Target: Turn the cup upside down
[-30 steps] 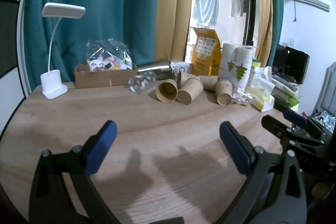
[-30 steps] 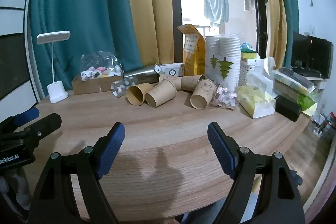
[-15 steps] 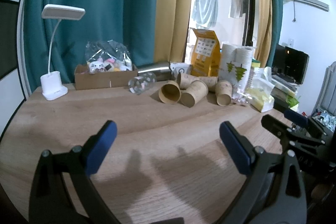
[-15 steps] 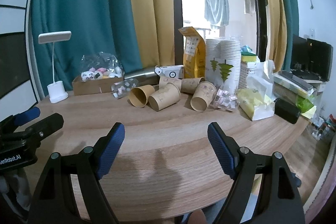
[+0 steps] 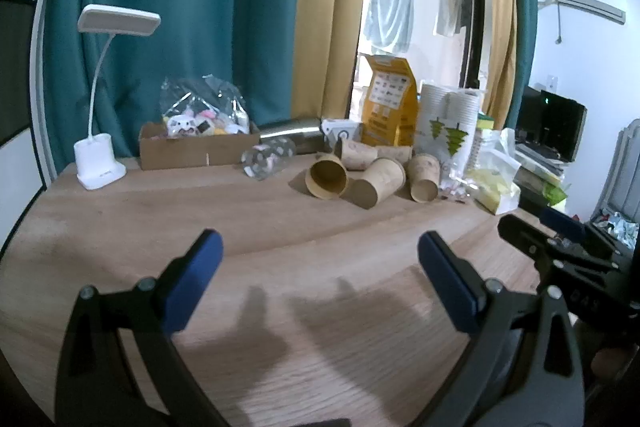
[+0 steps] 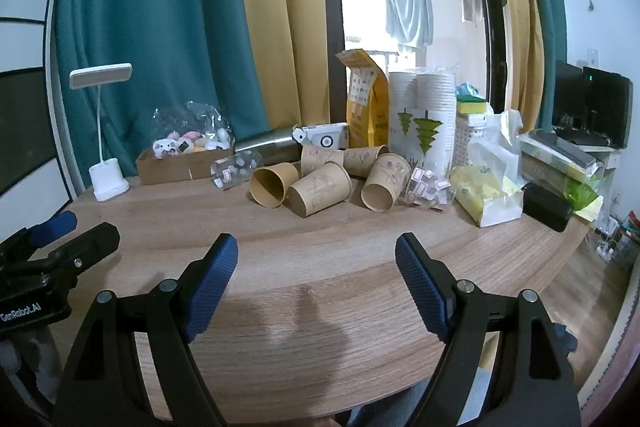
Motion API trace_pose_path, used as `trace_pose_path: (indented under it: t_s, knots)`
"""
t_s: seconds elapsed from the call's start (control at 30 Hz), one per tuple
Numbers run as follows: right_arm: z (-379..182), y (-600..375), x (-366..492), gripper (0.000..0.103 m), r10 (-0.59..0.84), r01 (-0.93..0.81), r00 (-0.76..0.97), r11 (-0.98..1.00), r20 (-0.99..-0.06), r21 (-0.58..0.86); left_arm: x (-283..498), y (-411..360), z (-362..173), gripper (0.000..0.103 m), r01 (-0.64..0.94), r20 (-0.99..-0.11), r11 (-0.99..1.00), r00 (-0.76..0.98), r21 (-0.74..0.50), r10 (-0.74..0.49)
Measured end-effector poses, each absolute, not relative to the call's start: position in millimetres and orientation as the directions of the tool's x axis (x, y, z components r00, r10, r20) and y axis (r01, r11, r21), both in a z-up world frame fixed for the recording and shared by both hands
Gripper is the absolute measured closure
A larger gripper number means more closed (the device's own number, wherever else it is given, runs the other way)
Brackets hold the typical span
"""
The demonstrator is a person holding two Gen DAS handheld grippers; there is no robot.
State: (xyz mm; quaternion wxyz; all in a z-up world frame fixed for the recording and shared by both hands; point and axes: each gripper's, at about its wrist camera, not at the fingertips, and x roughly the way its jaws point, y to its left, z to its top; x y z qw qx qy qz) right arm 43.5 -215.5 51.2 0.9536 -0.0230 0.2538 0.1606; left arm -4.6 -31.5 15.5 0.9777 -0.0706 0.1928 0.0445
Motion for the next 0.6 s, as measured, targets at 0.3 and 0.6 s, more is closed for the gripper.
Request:
trace_pose_path:
  t_s: [0.3,0.6]
  knots:
    - [51,-217,46,0.019,0.294,-0.321,0.816,0.946,-0.498,0.034,9,-29,17,0.004,-0.089,-0.420,0.992,0.907,-0.092,0.043]
    - [47,-229,98,0.019,0.271,-0.306,0.764,0.951,-0.586,0.042,92,-35,23,0.004,0.044,-0.593,0.999,0.803,-0.029,-0.053]
